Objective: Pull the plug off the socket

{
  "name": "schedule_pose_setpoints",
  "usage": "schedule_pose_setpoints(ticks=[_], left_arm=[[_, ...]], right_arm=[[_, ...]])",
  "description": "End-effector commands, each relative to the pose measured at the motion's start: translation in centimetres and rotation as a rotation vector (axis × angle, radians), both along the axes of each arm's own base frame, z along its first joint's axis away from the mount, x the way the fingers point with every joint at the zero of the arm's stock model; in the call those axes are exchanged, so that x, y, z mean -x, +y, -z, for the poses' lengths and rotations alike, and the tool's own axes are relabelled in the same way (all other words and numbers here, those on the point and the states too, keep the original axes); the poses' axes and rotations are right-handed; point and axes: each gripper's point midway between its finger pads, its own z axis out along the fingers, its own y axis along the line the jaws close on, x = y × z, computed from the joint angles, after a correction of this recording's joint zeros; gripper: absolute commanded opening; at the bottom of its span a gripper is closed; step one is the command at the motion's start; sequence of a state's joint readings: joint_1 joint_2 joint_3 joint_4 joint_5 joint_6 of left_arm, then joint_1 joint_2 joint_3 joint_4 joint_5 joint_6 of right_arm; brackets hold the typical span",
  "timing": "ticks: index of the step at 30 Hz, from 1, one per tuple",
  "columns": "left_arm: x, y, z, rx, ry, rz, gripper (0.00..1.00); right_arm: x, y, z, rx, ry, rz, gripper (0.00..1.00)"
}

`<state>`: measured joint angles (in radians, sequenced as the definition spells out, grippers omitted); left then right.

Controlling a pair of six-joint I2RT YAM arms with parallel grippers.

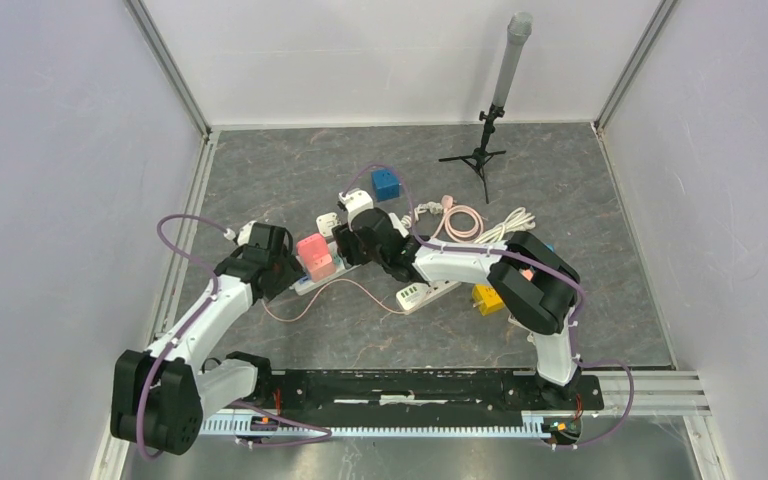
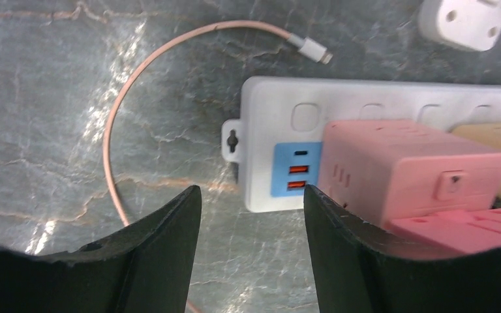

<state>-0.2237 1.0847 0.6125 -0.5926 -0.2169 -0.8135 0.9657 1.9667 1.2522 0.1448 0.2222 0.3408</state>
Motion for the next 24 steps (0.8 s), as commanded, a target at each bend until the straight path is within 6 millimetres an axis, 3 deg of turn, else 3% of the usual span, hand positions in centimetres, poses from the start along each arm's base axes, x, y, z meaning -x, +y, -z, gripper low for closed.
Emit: schedule_pose_setpoints(ticks=[1,4,11,13,20,24], left_arm=[[-2.9,-0.3,-2.1,0.037,-0.143,-0.04,0.66],[-2.3,-0.2,-1.0,0.033,-0.127,-0.039,0.66],[-1.1,-0.5,2.3,0.053,-0.075,-0.028,0.59],[-0.6,-0.3,3.0,0.043,-0.053,-0.031,0.57],[1.5,0.4,4.7,0.024,0.013,-0.067,0.53],[1.4,0.4,4.4,0.032,-0.011,-0.078,0.52]], right_arm=[[0.3,0.4,-1.5,-0.077,0.034,-0.024,0.47],[0.3,0.6,-1.7,-0.09,0.043,-0.037,0.52],[-0.3,1.0,-1.8,-0.094,0.057,-0.036,0.5],[-0.3,1.2,-2.0,-0.101,0.056,-0.041,0.43],[0.3,2.0,-3.6,-0.182,0.05,-0.078,0.0],[0.9,2.3,-4.8,-0.37,0.123,-0.117,0.0]])
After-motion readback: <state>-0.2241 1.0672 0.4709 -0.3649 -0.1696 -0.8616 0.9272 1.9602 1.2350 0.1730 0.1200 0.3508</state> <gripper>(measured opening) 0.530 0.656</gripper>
